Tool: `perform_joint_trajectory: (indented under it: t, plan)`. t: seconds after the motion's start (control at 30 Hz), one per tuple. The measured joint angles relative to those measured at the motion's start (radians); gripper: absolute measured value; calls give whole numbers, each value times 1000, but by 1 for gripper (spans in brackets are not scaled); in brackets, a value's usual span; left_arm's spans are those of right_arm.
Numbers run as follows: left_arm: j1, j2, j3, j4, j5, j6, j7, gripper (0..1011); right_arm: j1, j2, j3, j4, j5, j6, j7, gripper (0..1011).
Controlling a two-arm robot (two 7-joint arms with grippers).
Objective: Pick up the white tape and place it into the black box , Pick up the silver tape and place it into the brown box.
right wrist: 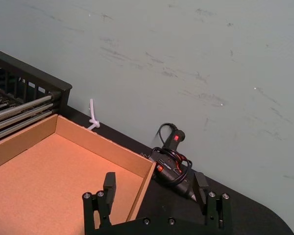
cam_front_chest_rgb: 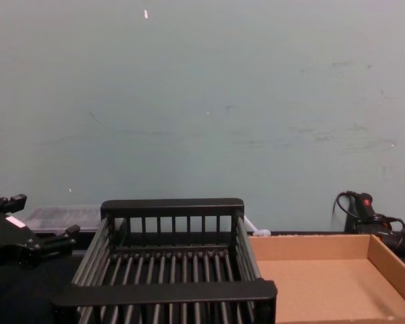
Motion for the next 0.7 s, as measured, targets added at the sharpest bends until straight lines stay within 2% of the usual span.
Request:
perform_joint_trajectory:
  t: [0.7]
  plan:
    - [0, 0, 0, 0, 0, 0, 0, 1001, 0, 0, 0, 0, 0, 0, 0, 1002]
